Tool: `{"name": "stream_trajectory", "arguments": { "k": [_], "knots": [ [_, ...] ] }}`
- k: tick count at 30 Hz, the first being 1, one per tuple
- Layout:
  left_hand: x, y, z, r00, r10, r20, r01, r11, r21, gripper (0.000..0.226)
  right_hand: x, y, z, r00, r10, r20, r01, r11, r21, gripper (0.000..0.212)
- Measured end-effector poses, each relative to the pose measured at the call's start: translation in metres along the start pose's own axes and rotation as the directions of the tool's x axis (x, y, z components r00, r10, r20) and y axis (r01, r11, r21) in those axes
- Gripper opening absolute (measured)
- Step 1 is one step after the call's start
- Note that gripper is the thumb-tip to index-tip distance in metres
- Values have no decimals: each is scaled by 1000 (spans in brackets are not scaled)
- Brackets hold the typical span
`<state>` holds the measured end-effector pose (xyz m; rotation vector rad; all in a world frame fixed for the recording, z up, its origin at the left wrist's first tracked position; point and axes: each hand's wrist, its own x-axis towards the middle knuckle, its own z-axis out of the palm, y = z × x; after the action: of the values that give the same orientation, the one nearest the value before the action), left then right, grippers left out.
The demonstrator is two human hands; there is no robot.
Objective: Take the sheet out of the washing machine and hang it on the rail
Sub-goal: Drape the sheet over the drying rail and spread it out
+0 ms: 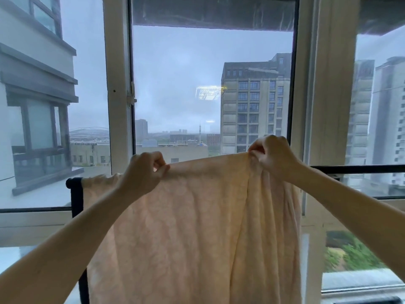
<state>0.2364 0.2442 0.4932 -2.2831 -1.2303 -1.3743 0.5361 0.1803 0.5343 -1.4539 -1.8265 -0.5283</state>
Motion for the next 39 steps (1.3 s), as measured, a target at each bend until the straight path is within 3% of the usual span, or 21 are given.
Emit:
{"name": "stream_trajectory", "arguments": {
  "k": [3, 6, 8, 15, 19, 23, 27, 39],
  "knots": [
    [1, 8, 5, 998, 39, 46, -39, 999, 3, 4, -2, -1, 7, 999, -7, 31, 5, 998, 66, 14],
    [3, 27, 11, 987, 126, 97, -120, 991, -61, 25, -2, -3, 12, 993, -33, 113, 12, 984, 175, 19],
    [6, 40, 16, 978, 162, 128, -149, 983, -104, 27, -1, -3, 15, 982, -39, 183, 5, 984, 178, 27],
    [12, 39, 26, 992, 41, 121, -16, 980, -198, 11, -7, 7, 15, 948, -62, 313, 17, 989, 146, 29],
    [15, 31, 26, 995, 18, 93, -2, 986, -169, 1, -11, 14, 27, 972, -68, 226, 52, 996, 77, 27],
    [14, 35, 31, 996, 10, 85, 3, 987, -160, 9, -14, 21, 39, 995, -94, 45, 94, 996, 11, 21],
    [12, 42, 37, 999, -6, 43, 11, 993, -114, 5, -12, 44, 45, 989, -144, -40, 143, 990, -17, 23],
    [15, 81, 50, 985, -161, 66, 162, 987, -16, 15, -30, 136, 2, 988, -152, -20, 153, 988, 16, 19]
  ]
}}
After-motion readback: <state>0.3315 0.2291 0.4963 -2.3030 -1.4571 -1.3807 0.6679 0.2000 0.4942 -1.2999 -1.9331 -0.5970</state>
